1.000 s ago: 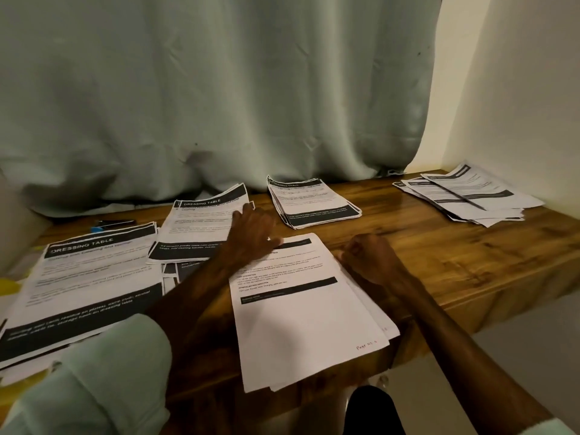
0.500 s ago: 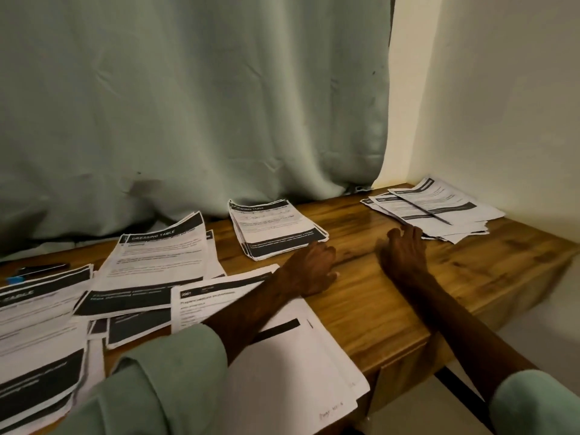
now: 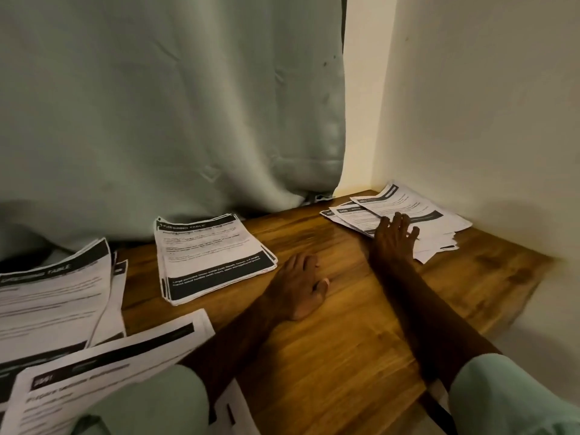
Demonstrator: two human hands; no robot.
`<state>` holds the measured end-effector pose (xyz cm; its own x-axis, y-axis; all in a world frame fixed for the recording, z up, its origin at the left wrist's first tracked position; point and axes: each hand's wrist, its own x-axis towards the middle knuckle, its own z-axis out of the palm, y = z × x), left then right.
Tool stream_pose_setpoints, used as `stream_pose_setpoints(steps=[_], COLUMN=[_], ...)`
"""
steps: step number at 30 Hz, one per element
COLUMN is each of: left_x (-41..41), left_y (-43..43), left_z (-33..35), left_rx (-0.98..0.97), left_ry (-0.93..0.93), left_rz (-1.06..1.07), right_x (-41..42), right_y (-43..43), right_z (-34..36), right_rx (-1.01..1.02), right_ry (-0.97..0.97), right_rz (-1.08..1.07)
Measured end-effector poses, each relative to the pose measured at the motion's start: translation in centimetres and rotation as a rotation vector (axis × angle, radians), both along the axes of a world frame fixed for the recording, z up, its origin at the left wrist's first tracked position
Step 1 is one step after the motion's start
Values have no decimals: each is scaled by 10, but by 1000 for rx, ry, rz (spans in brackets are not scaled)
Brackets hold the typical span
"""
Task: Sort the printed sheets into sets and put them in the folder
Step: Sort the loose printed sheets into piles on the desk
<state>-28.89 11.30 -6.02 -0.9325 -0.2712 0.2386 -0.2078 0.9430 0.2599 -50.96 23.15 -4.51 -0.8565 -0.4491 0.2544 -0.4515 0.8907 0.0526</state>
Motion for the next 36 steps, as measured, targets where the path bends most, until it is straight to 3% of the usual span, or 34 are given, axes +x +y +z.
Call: stream_pose_setpoints(steps=[5, 14, 20, 24, 27, 29, 32, 36], left_x=[-3, -3, -2, -2, -5, -5, -5, -6], left_y=[-5, -3, -4, -9, -12, -13, -15, -16], left_z=[-6, -6, -1, 2, 0, -2, -6, -6], left_rx=[59, 120, 248, 388, 353, 315, 305, 293], left_ry=[69, 115, 140, 249, 231, 218, 262, 266], left_rz=[26, 49, 78, 179, 203, 194, 185, 177], right_x=[-10, 21, 77, 105, 106, 93, 64, 36], right_y=[-18, -27, -43, -53, -50, -42, -19, 2], right_z=[11, 12, 22, 33, 38, 40, 37, 22], right_rx=[179, 147, 135, 13, -327, -506, -476, -378], right_ry=[43, 95, 79, 105, -8, -9, 85, -121], right_rz=[39, 74, 270, 401, 467, 448, 298, 87])
